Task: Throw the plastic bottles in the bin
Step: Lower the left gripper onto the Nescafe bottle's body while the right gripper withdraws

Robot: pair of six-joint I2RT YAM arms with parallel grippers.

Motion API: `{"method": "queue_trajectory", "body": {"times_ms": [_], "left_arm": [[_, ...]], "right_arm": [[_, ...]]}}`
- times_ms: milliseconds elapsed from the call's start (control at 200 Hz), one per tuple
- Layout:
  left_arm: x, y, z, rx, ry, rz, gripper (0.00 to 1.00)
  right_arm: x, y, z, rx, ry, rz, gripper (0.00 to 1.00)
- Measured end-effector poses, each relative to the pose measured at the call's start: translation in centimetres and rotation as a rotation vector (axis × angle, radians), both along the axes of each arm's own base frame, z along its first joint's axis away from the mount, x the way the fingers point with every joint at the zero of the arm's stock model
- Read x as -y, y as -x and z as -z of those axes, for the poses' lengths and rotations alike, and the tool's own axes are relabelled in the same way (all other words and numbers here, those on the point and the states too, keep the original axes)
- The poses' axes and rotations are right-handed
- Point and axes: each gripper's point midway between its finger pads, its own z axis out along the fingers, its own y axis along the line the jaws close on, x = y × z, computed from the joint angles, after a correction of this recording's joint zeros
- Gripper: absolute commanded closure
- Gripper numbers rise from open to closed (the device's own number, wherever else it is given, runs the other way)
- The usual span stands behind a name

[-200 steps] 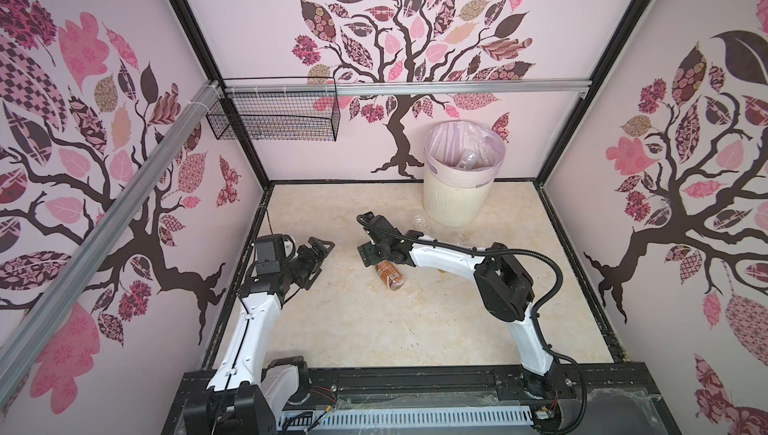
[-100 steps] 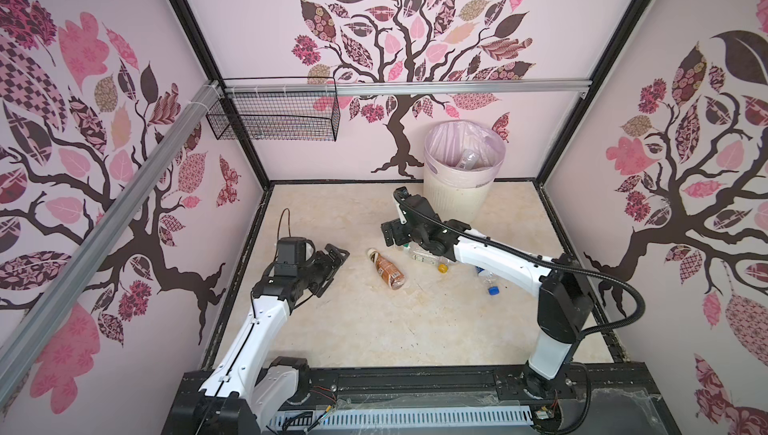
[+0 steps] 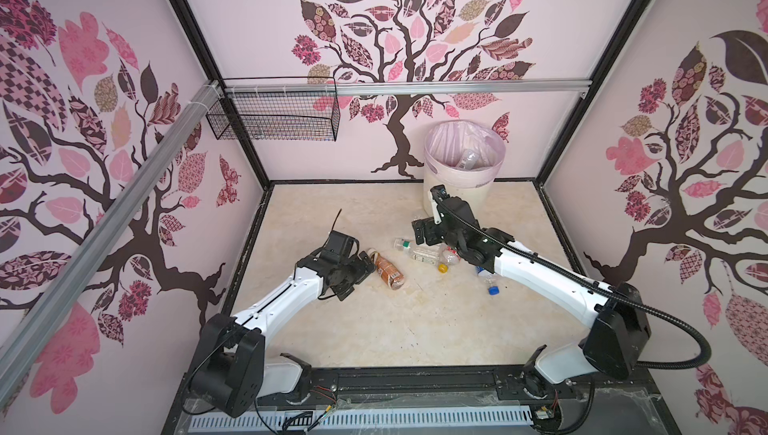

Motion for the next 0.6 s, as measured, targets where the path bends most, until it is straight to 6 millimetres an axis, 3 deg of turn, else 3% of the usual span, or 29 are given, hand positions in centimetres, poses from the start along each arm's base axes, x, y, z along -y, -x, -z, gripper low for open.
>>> {"method": "queue_trajectory", "body": {"times_ms": [340,600], "left_arm": [[4.5,-3.0,0.6,-0.003,-0.010,0.080,0.02],[6.4,-2.2,3.7,-0.074,-0.049,0.140,0.07]], "right_arm": [[1.2,0.9,2.1,-0.029,0.024,0.007,0.01],[2.8,0.8,2.2,-0.022,0.017,0.040,0.01]]}}
